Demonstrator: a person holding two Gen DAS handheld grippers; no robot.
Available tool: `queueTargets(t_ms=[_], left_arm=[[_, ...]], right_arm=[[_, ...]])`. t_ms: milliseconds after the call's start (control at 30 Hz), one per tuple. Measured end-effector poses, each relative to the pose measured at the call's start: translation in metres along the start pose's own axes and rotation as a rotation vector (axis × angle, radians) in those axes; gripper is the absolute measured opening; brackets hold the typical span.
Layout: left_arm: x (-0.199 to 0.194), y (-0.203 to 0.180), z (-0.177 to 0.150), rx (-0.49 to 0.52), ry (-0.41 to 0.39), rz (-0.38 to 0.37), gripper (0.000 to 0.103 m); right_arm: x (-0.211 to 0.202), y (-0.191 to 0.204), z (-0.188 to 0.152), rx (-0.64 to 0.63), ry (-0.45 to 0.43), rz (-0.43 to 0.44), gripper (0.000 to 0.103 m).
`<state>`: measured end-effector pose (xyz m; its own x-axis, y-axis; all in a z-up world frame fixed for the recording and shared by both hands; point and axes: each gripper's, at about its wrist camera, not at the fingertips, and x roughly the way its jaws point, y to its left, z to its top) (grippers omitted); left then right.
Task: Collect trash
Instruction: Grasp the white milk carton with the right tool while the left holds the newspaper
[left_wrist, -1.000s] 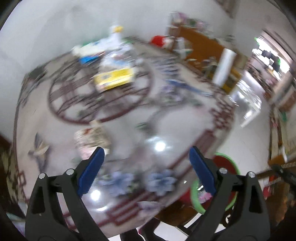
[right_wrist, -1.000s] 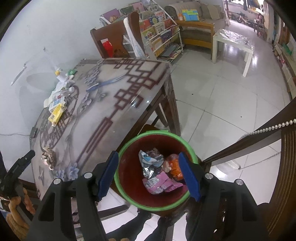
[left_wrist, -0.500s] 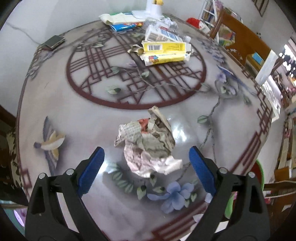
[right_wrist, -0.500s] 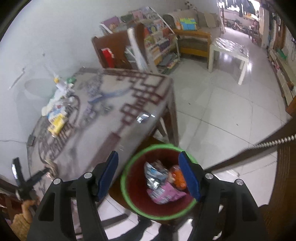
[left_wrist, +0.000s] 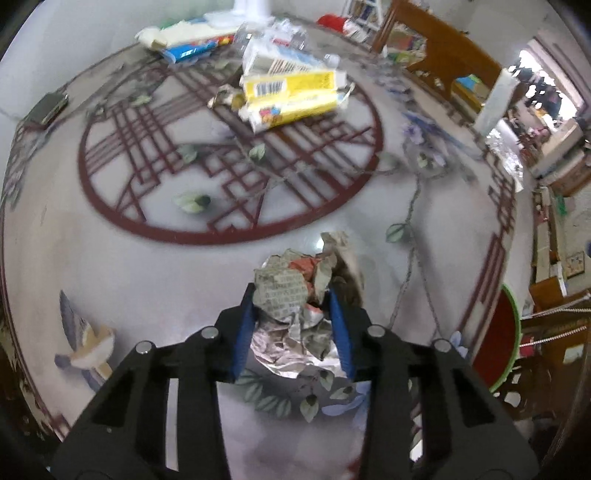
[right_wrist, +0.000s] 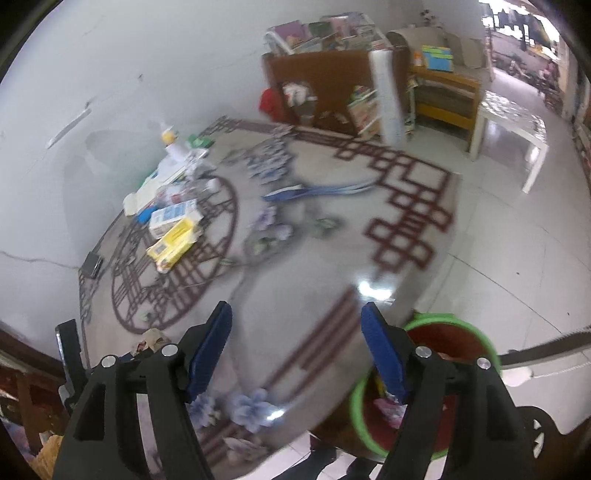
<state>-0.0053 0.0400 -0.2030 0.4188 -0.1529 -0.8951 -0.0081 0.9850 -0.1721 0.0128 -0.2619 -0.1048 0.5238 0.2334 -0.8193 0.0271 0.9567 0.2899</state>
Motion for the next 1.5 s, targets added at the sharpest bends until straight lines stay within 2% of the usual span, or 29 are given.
queueTargets(t_ms=[133, 300, 500, 633, 767, 1000, 1133, 1267, 1333, 1433, 1500], left_arm=[[-0.020, 0.001, 0.005, 0.044, -0.064, -0.012, 0.037], [-0.023, 0.009, 0.012, 0.078, -0.092, 0.001, 0.037], [-0.004, 0.025, 0.014, 0.071, -0.043, 0.001, 0.037], [0.001, 0.037, 0.013, 0.033, -0.035, 0.007, 0.039], [0.009, 0.047, 0.013, -0.001, -0.023, 0.022, 0.040], [0.017, 0.052, 0.025, -0.015, -0.025, 0.005, 0.040], [0.019, 0.055, 0.031, -0.031, -0.028, -0.016, 0.041], [0.021, 0.056, 0.034, -0.042, -0.028, -0.025, 0.043], [0.021, 0.055, 0.035, -0.040, -0.026, -0.025, 0.043], [0.020, 0.054, 0.035, -0.037, -0.024, -0.028, 0.043], [0.020, 0.054, 0.035, -0.035, -0.024, -0.028, 0.043]], right_arm=[[0.027, 0.035, 0.011, -0.064, 0.036, 0.016, 0.070], [0.064, 0.076, 0.032, -0.172, 0.091, 0.045, 0.071], [0.121, 0.148, 0.075, -0.518, 0.145, 0.089, 0.073], [0.171, 0.190, 0.104, -0.712, 0.193, 0.183, 0.074], [0.225, 0.225, 0.121, -0.853, 0.269, 0.265, 0.074], [0.300, 0.258, 0.156, -0.921, 0.417, 0.376, 0.076], [0.325, 0.269, 0.157, -1.031, 0.483, 0.411, 0.077], [0.333, 0.278, 0.158, -1.072, 0.505, 0.453, 0.084], [0.335, 0.283, 0.155, -1.100, 0.521, 0.460, 0.092], [0.334, 0.287, 0.147, -1.181, 0.506, 0.433, 0.093], [0.336, 0.288, 0.145, -1.192, 0.498, 0.419, 0.093]])
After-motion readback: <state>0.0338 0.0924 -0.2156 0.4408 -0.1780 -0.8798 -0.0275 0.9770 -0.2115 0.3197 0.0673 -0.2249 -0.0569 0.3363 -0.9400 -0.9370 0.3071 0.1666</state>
